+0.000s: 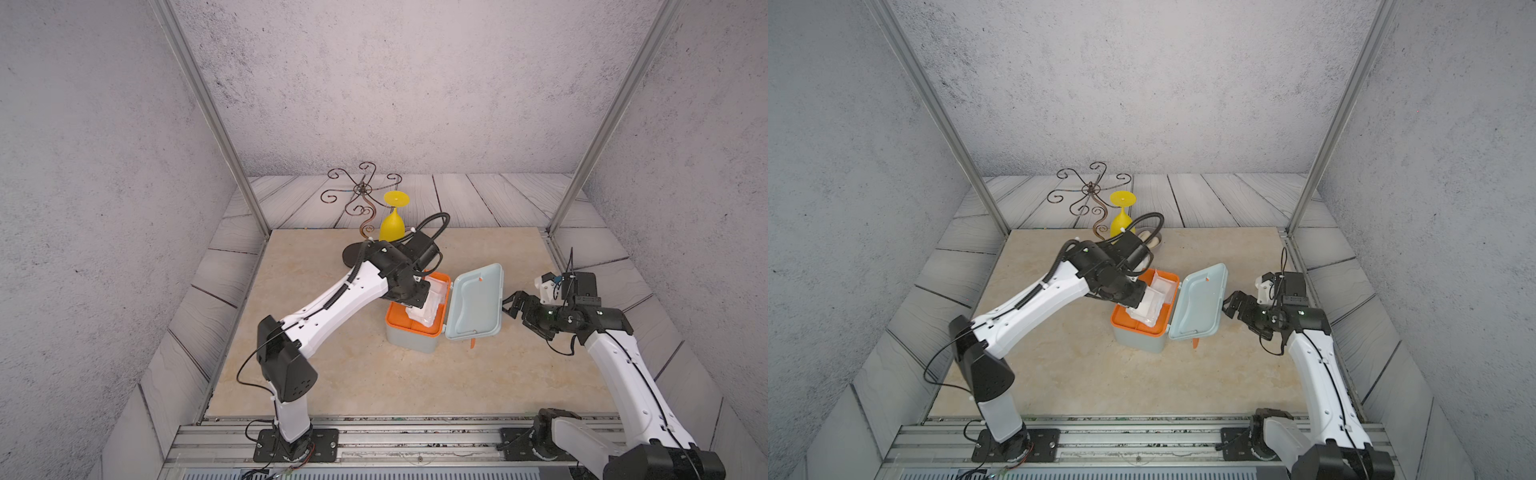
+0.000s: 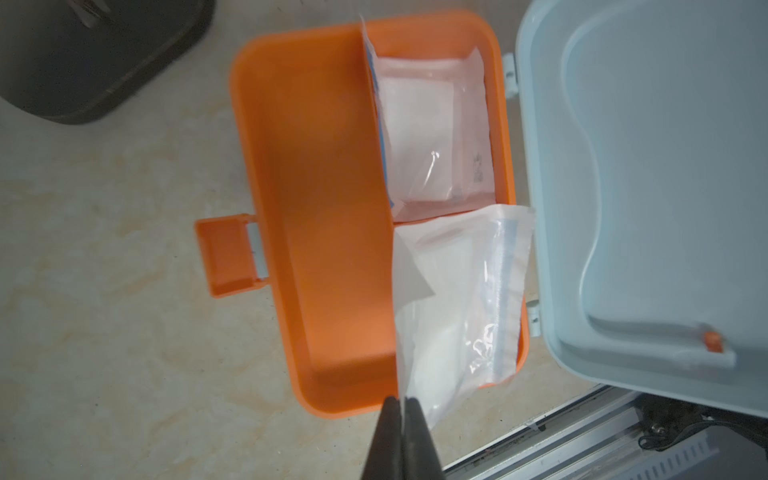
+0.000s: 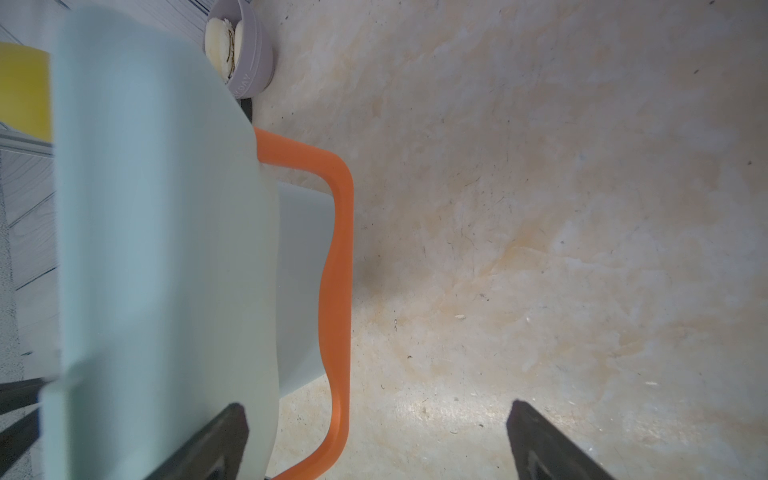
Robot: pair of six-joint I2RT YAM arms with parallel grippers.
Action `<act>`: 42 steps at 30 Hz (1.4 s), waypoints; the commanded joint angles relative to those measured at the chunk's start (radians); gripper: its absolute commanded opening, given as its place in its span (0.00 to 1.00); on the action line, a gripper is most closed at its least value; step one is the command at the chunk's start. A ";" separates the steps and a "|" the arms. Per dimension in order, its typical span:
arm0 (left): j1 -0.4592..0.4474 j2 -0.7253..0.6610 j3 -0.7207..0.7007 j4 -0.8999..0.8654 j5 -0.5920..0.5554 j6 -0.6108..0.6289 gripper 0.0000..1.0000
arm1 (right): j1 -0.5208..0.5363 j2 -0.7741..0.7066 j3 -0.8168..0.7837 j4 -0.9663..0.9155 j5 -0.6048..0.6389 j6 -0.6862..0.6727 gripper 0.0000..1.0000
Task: Open first aid kits and take out gauze
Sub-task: Pick up the gauze from the first aid kit, then place the gauze at the center of the board, then pick up the gauze from the first aid kit.
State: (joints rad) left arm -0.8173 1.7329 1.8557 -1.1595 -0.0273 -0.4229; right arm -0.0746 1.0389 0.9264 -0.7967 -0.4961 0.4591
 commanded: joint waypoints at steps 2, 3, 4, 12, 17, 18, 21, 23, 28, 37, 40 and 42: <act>0.169 -0.173 -0.207 0.040 -0.054 -0.029 0.00 | -0.004 -0.013 0.020 -0.015 -0.025 -0.016 0.99; 0.219 -0.222 -0.275 0.077 -0.050 -0.031 0.00 | -0.004 -0.010 0.018 -0.012 -0.026 -0.017 0.99; 0.261 -0.262 -0.326 0.105 -0.041 -0.028 0.00 | -0.004 -0.011 0.016 -0.012 -0.028 -0.017 0.99; 0.584 -0.358 -0.589 0.256 0.084 -0.020 0.00 | -0.005 0.002 0.015 -0.007 -0.038 -0.018 0.99; 0.661 -0.214 -0.632 0.311 0.131 -0.015 0.00 | -0.005 0.013 0.017 -0.007 -0.037 -0.022 0.99; 0.677 -0.189 -0.622 0.304 0.151 -0.016 0.00 | -0.005 0.013 0.017 -0.007 -0.035 -0.023 0.99; 0.696 -0.158 -0.599 0.323 0.182 -0.010 0.21 | -0.005 0.016 0.012 -0.006 -0.039 -0.024 0.99; 0.701 -0.135 -0.563 0.285 0.186 0.007 0.48 | -0.004 0.019 0.011 -0.001 -0.042 -0.023 0.99; 0.639 -0.201 -0.479 0.219 0.163 0.032 0.55 | -0.005 0.019 0.008 0.001 -0.042 -0.024 0.99; 0.246 -0.047 -0.074 0.057 0.218 0.082 0.53 | -0.005 0.023 0.000 0.016 -0.046 -0.017 0.99; 0.160 0.072 0.069 0.001 0.197 0.115 0.53 | -0.005 0.022 -0.003 0.017 -0.049 -0.017 0.99; 0.122 0.149 0.153 -0.032 0.175 0.130 0.55 | -0.005 0.021 -0.006 0.017 -0.052 -0.018 0.99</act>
State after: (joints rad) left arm -0.6624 1.7905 1.9442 -1.0702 0.1726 -0.3420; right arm -0.0780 1.0565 0.9264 -0.7891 -0.5247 0.4515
